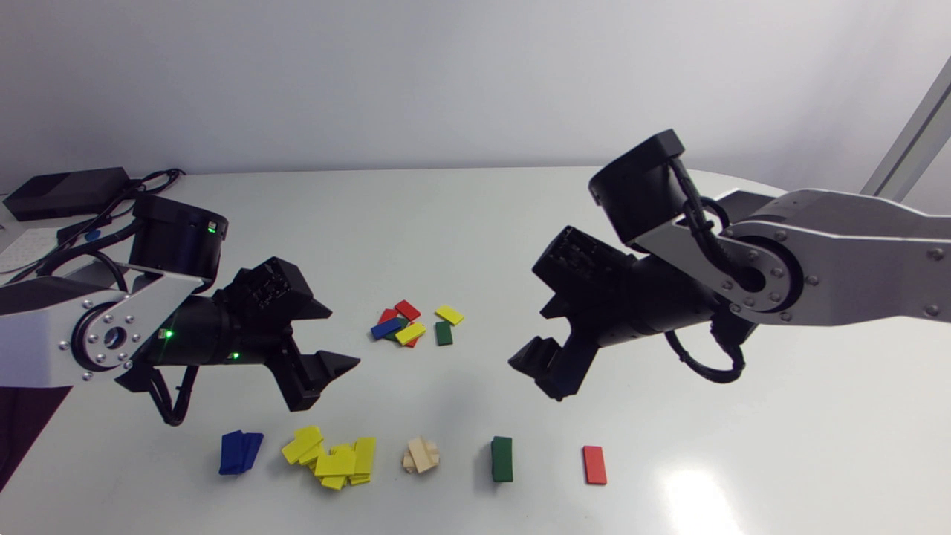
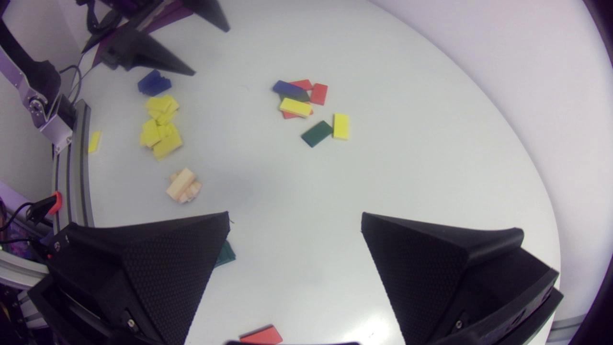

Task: Take domino bricks one by one from the mixed stack on the table and place each onto the existing stack of the same color.

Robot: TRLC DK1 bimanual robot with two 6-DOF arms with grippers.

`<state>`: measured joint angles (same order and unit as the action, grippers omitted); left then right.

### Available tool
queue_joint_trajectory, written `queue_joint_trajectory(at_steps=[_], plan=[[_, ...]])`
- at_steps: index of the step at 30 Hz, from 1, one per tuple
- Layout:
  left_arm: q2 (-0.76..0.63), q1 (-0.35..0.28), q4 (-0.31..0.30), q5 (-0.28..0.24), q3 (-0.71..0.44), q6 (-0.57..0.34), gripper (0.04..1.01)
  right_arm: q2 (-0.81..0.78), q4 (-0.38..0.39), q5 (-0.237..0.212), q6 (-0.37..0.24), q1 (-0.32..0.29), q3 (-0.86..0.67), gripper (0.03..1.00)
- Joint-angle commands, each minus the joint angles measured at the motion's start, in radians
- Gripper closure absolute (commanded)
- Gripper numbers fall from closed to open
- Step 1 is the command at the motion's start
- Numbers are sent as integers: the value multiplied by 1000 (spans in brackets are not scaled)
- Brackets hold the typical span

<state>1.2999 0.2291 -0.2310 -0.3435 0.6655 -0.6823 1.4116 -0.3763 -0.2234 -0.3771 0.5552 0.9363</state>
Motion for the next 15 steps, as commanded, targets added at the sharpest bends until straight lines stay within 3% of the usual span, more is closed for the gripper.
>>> queue_joint_trajectory(at_steps=[1,3,8,12,15], plan=[[-36,-5,-60,-28,-4,26,85,33,31,-30,23,-17,-27,72],[-62,4,-111,-29,6,29,87,30,45,-31,29,-17,-24,72],[-119,15,-153,-31,-1,30,87,15,36,-31,41,-17,13,72],[-122,1,-140,-58,-12,29,87,13,36,-30,44,-18,21,74],[-119,6,-85,-58,-43,47,87,12,36,-28,49,-20,15,79]])
